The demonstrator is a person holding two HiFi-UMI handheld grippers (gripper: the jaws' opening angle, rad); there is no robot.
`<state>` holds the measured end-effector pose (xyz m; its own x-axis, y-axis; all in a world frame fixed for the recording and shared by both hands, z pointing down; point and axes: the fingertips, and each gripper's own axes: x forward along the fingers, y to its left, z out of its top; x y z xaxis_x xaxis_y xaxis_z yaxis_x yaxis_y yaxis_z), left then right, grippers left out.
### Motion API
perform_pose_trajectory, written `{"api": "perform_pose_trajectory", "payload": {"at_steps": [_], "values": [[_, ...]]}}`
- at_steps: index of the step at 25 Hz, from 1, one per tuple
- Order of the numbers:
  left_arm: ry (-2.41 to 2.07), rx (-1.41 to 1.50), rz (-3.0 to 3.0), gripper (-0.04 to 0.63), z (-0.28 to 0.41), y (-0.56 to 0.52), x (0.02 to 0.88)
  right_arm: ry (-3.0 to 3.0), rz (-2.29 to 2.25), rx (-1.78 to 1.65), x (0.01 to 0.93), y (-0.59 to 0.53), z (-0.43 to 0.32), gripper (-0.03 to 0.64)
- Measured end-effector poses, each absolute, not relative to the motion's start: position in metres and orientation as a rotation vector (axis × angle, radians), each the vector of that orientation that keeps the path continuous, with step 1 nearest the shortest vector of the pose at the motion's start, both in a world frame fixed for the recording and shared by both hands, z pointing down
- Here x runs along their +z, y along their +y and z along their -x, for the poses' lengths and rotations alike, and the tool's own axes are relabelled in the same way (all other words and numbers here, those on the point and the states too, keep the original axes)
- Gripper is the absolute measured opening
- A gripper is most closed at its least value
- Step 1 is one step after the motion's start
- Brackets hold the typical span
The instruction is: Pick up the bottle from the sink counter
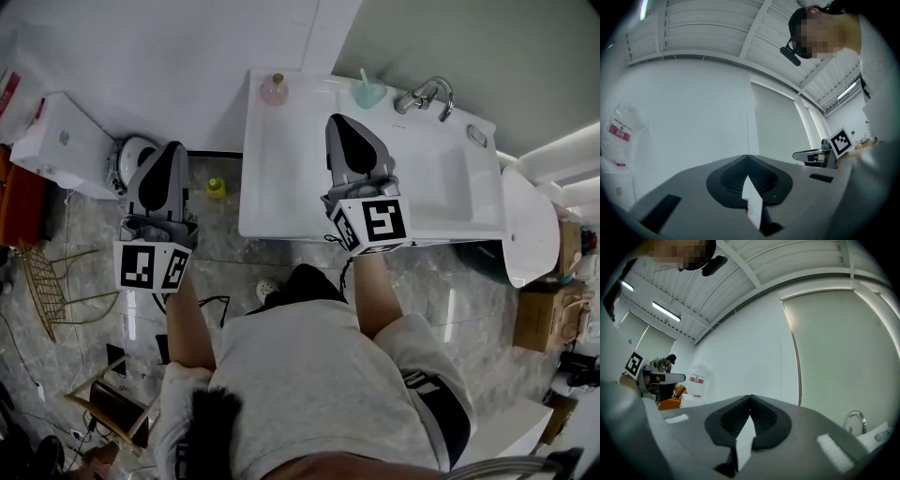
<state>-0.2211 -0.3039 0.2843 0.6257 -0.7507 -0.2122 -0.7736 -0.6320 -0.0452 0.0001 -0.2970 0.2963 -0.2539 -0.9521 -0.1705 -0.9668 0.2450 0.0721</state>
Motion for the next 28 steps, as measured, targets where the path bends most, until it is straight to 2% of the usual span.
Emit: {"api": "perform_pose_trajectory", "payload": {"at_steps": [10, 21, 28], "values": [[1.312, 0.221, 2.766, 0.006, 0.208, -0.348, 0.312, 2.541, 1.864, 0.046, 0.358, -0.357, -0.002, 0.011], [1.368, 0.179, 2.755, 0.006, 0.185, -0.399, 0.318, 2.692, 1.781, -0.034, 0.379, -0.467, -0.021, 0.011], [1.448, 0.139, 2.747, 0.006, 0.186, -0.422, 0.331, 2.816, 1.754, -0.166, 0.442, -0.525, -0.022, 0.015]]}}
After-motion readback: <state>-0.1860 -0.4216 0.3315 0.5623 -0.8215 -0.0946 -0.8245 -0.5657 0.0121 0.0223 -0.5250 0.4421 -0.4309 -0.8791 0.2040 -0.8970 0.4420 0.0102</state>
